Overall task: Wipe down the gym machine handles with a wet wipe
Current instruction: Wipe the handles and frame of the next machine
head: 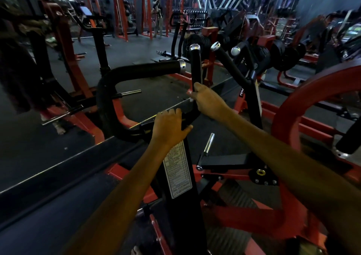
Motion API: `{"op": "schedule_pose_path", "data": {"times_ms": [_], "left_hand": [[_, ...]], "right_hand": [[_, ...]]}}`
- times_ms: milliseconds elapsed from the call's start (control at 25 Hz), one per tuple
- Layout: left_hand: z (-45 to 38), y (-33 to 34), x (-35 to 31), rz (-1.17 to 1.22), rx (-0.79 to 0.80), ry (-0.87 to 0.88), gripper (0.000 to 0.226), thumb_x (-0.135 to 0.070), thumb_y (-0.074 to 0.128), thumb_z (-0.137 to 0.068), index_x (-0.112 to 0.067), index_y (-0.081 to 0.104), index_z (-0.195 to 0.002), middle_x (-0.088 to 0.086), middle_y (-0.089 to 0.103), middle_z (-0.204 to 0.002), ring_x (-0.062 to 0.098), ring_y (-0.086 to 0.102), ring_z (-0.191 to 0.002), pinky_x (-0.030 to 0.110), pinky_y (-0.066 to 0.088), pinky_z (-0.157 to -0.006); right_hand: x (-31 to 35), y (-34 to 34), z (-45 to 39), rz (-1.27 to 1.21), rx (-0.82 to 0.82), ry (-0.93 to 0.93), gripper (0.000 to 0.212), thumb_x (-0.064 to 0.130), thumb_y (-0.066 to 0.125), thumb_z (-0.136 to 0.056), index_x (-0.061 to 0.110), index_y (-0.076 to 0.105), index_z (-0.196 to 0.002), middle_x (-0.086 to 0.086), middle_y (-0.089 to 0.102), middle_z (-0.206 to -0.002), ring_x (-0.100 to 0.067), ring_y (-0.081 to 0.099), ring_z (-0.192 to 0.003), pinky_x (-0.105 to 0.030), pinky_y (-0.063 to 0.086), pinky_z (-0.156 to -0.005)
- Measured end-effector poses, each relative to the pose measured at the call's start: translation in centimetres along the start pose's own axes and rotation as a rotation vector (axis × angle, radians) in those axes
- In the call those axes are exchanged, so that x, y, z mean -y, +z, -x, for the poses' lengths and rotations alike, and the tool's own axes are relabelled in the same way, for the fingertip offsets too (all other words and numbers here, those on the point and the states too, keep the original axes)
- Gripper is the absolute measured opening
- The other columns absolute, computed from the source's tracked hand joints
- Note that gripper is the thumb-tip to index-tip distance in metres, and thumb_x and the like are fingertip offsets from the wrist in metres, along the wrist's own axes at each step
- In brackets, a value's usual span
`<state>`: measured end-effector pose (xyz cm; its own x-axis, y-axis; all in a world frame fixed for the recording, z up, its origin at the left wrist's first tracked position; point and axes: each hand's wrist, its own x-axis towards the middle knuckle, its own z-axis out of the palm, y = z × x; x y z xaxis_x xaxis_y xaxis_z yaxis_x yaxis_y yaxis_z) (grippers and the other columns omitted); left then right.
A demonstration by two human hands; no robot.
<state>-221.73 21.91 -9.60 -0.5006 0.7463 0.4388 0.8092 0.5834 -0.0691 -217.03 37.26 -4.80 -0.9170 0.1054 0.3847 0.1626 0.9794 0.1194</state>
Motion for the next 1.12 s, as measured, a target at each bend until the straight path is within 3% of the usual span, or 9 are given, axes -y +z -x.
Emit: {"op": "schedule_pose_path", "data": {"times_ms": [240, 360, 440, 520, 640, 720, 840, 1000, 1120], "left_hand": [[0.1, -0.2, -0.1, 0.051, -0.018, -0.004, 0.053, -0.058, 0.046, -0.089, -0.012, 0.051, -0.114, 0.005, 0.060, -0.111, 0.020, 0.057, -0.099, 0.030, 0.038, -0.082], [0.0, -0.4, -0.2, 0.084, 0.002, -0.027, 0.055, -0.059, 0.048, -0.088, -0.010, 0.052, -0.114, 0.006, 0.060, -0.111, 0.021, 0.057, -0.099, 0.029, 0.036, -0.078], [-0.6, -0.8, -0.3, 0.116, 0.079, -0.076, 0.059, -0.062, 0.048, -0.087, -0.009, 0.053, -0.112, 0.006, 0.062, -0.108, 0.021, 0.058, -0.096, 0.027, 0.034, -0.072], [-1.6, -1.5, -0.6, 0.112, 0.195, -0.116, 0.062, -0.065, 0.046, -0.086, -0.008, 0.058, -0.106, 0.005, 0.064, -0.100, 0.020, 0.060, -0.090, 0.026, 0.033, -0.067], [-2.3, -2.0, -0.8, 0.098, 0.233, -0.156, 0.061, -0.070, 0.041, -0.085, -0.013, 0.061, -0.091, -0.001, 0.055, -0.071, 0.014, 0.051, -0.062, 0.023, 0.026, -0.051], [-1.9, -1.7, -1.0, 0.017, 0.173, -0.145, 0.059, -0.070, 0.039, -0.086, -0.015, 0.057, -0.091, -0.006, 0.039, -0.059, 0.008, 0.038, -0.052, 0.023, 0.024, -0.048], [-1.5, -0.9, -1.1, -0.038, 0.098, -0.127, 0.061, -0.070, 0.036, -0.087, -0.013, 0.054, -0.097, -0.006, 0.039, -0.061, 0.010, 0.043, -0.058, 0.024, 0.033, -0.056], [-1.7, -0.8, -1.2, -0.047, 0.105, -0.156, 0.063, -0.072, 0.034, -0.086, -0.013, 0.054, -0.098, -0.004, 0.044, -0.064, 0.012, 0.047, -0.060, 0.025, 0.036, -0.055], [-1.7, -0.5, -1.3, -0.053, 0.106, -0.171, 0.064, -0.073, 0.033, -0.085, -0.014, 0.054, -0.097, -0.004, 0.045, -0.064, 0.012, 0.048, -0.058, 0.026, 0.037, -0.054]], "right_hand": [[0.9, 1.5, 2.0, -0.037, -0.055, 0.024, 0.021, 0.009, 0.051, -0.092, 0.002, 0.062, -0.108, -0.014, 0.048, -0.116, -0.022, 0.054, -0.099, -0.026, 0.044, -0.089], [0.4, 1.2, 2.6, -0.296, -0.123, 0.033, 0.015, 0.004, 0.057, -0.088, -0.001, 0.070, -0.095, -0.017, 0.059, -0.098, -0.022, 0.058, -0.087, -0.024, 0.046, -0.080], [-0.9, -0.1, 2.8, -0.476, -0.179, 0.065, 0.011, 0.002, 0.062, -0.085, -0.003, 0.071, -0.089, -0.018, 0.067, -0.086, -0.006, 0.060, -0.074, -0.011, 0.045, -0.071], [-2.4, -1.7, 2.2, -0.642, -0.306, 0.232, 0.012, 0.002, 0.063, -0.084, -0.007, 0.070, -0.086, -0.020, 0.069, -0.079, 0.007, 0.058, -0.061, -0.002, 0.040, -0.062], [-4.6, -2.6, -0.8, -0.708, -0.525, 0.481, 0.013, -0.002, 0.063, -0.081, -0.008, 0.070, -0.091, -0.019, 0.070, -0.085, 0.001, 0.059, -0.064, 0.002, 0.037, -0.060], [-6.2, -2.5, -3.7, -0.779, -0.588, 0.579, 0.014, -0.001, 0.064, -0.081, -0.004, 0.071, -0.093, -0.015, 0.071, -0.086, 0.004, 0.057, -0.060, 0.000, 0.041, -0.061], [-7.3, -2.7, -8.0, -0.887, -0.629, 0.630, 0.014, 0.002, 0.067, -0.081, 0.001, 0.072, -0.094, -0.006, 0.071, -0.083, 0.005, 0.058, -0.056, -0.012, 0.051, -0.062], [-6.2, -3.0, -9.6, -0.847, -0.609, 0.480, 0.025, -0.010, 0.056, -0.078, 0.003, 0.073, -0.093, 0.001, 0.069, -0.087, 0.005, 0.063, -0.070, -0.013, 0.050, -0.078], [-5.9, -2.1, -7.7, -0.825, -0.595, 0.438, 0.023, -0.008, 0.059, -0.077, 0.001, 0.073, -0.092, -0.006, 0.072, -0.091, -0.007, 0.067, -0.084, -0.018, 0.052, -0.082]]}}
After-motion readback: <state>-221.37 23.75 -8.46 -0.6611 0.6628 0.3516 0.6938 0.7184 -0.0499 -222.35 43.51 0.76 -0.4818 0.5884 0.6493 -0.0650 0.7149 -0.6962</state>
